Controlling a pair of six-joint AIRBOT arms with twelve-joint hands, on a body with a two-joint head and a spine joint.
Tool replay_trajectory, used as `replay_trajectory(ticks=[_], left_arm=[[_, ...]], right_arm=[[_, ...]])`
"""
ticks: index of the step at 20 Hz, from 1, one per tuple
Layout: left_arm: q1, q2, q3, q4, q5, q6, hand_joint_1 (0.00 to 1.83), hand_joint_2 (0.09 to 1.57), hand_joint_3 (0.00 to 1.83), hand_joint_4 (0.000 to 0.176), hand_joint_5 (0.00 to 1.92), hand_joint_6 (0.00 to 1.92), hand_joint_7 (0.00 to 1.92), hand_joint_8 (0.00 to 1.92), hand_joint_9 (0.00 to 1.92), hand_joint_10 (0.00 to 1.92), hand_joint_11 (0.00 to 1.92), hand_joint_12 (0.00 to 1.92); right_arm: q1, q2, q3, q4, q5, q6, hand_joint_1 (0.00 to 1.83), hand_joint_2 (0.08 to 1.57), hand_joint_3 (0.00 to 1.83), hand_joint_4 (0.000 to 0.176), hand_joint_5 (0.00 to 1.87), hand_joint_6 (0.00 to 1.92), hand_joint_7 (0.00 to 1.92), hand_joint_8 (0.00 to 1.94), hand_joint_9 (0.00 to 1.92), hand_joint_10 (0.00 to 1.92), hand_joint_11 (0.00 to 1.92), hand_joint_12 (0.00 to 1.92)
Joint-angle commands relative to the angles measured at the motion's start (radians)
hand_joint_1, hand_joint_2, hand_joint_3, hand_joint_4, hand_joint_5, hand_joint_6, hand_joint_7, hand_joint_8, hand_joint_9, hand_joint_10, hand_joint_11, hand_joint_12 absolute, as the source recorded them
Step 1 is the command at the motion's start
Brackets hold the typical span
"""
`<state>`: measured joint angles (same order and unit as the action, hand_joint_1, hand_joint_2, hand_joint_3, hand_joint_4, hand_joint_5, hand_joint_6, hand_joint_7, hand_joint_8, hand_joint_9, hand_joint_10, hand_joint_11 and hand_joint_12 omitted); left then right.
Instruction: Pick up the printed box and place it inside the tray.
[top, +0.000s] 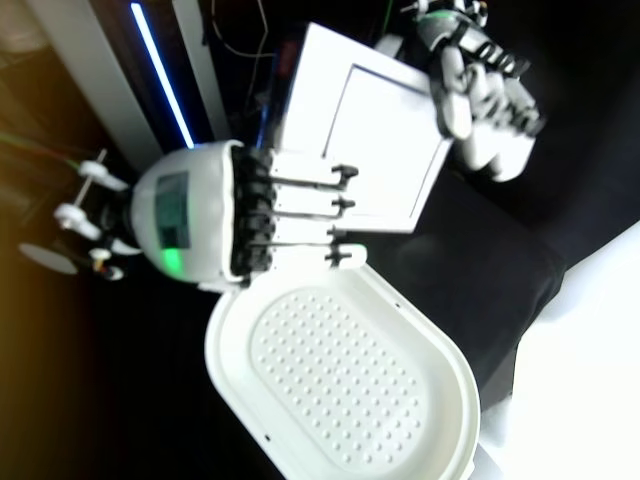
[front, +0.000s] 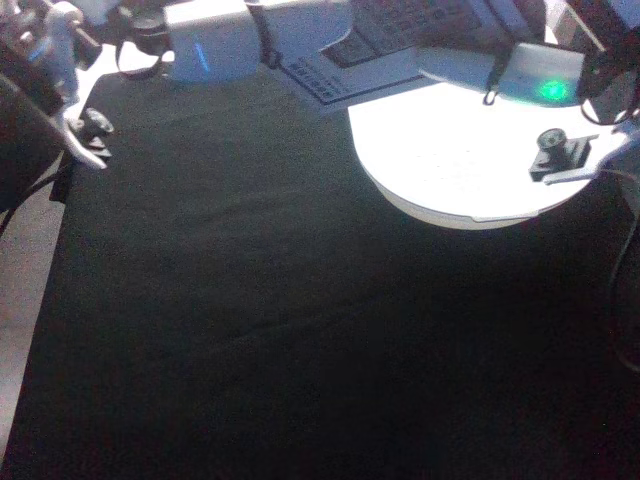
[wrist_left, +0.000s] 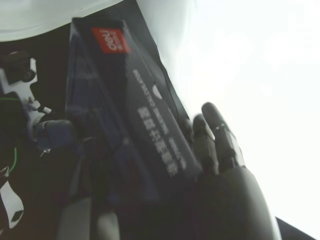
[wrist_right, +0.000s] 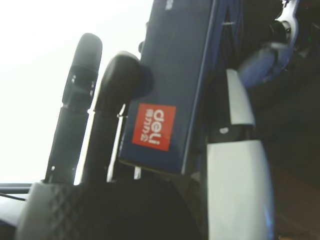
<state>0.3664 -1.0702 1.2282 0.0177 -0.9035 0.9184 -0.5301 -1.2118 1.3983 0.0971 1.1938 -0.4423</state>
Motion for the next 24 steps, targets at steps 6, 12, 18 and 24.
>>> replay_trajectory(ticks=[6,12,18,24], left_arm=[[0.075,0.057,-0.029,-0.087,-0.228,-0.013,0.21,1.08,0.00,0.153,0.11,0.01,0.12,0.01,0.01,0.00,0.00,0.00],[0.163,0.077,-0.061,-0.141,-0.319,-0.013,0.19,1.05,0.00,0.138,0.08,0.00,0.07,0.00,0.00,0.00,0.00,0.00],[0.219,0.078,-0.075,-0.163,-0.372,-0.026,0.17,1.04,0.00,0.145,0.14,0.03,0.11,0.01,0.00,0.00,0.00,0.00],[0.254,0.076,-0.076,-0.182,-0.390,-0.038,0.13,1.07,0.01,0.143,0.11,0.00,0.08,0.00,0.00,0.00,0.00,0.00]], right_arm=[[0.023,0.040,0.041,0.021,0.070,-0.003,1.18,1.05,0.00,0.000,1.11,0.78,1.30,0.62,1.27,1.12,1.10,1.56],[0.077,0.049,0.102,0.010,-0.060,-0.062,1.18,1.04,0.00,0.000,1.14,0.72,1.33,0.82,1.33,1.22,1.18,1.71],[0.100,0.010,0.186,-0.001,-0.128,-0.066,1.18,1.05,0.00,0.000,1.12,0.75,1.26,0.94,1.34,1.31,1.22,1.71],[0.102,0.011,0.223,-0.001,-0.192,-0.073,1.11,1.07,0.00,0.003,1.08,0.83,1.25,1.18,1.39,1.73,1.40,1.92]])
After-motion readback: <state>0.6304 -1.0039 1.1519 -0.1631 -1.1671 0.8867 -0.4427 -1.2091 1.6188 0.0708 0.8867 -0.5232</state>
